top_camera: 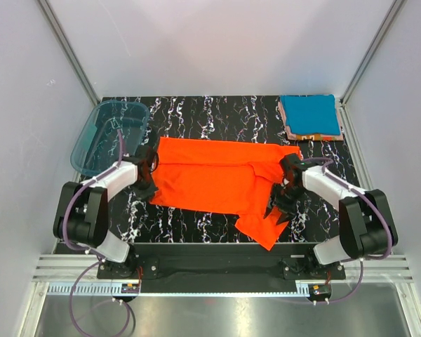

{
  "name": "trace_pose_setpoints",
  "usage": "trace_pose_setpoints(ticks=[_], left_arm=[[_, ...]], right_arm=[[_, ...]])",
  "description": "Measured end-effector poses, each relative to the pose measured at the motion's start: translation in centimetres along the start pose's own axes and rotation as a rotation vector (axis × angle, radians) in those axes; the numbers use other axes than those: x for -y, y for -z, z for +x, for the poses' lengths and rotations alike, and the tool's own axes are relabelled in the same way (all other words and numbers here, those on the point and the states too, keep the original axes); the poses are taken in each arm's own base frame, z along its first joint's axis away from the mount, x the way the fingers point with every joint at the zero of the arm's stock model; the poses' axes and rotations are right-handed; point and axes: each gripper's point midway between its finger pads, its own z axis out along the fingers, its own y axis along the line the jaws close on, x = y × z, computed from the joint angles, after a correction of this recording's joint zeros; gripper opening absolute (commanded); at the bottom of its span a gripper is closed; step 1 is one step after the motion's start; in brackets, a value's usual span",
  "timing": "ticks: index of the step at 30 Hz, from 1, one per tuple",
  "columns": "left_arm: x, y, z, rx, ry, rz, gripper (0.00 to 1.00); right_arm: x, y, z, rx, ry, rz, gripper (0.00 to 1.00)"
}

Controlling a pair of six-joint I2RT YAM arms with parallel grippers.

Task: Fold and stack the t-shirts
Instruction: Fold the tshirt

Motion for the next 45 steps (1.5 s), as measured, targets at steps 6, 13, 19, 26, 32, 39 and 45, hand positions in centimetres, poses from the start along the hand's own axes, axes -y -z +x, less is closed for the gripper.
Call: trace_pose_setpoints(ticks=[6, 13, 19, 26, 32, 39, 45], left_arm=[[0.6, -0.6, -1.1, -0.002, -0.036, -0.011, 0.0], [1.7, -1.0, -3.1, 0.009, -0.06, -0.01, 0.0], [2.2, -1.2, -3.8, 0.024, -0.058, 0.003, 0.0], [2.2, -1.2, -3.7, 0.025, -0.061, 0.009, 0.0], [2.2, -1.2, -3.7, 0.024, -0.063, 0.016, 0.0], [1.5, -1.2, -3.6, 0.02, -0.008, 0.048, 0.0], [1.2, -1.2, -3.8, 0.014, 0.008, 0.054, 0.0]], right_arm=[[-1.2, -1.3, 3.3, -0.066, 0.152, 0.027, 0.61], [-0.6, -2.2, 5.8, -0.075, 0.214, 0.073, 0.52], [-2.4, -1.4, 2.4, 0.059, 0.203, 0.102, 0.55], [-3.5, -1.8, -0.6, 0.146, 0.201, 0.141, 0.63], [-2.4, -4.1, -2.0, 0.119, 0.201, 0.25, 0.64], [-5.7, -4.2, -6.2, 0.164, 0.269, 0.255, 0.64], [-7.0, -3.5, -8.6, 0.208, 0.29, 0.25, 0.66]])
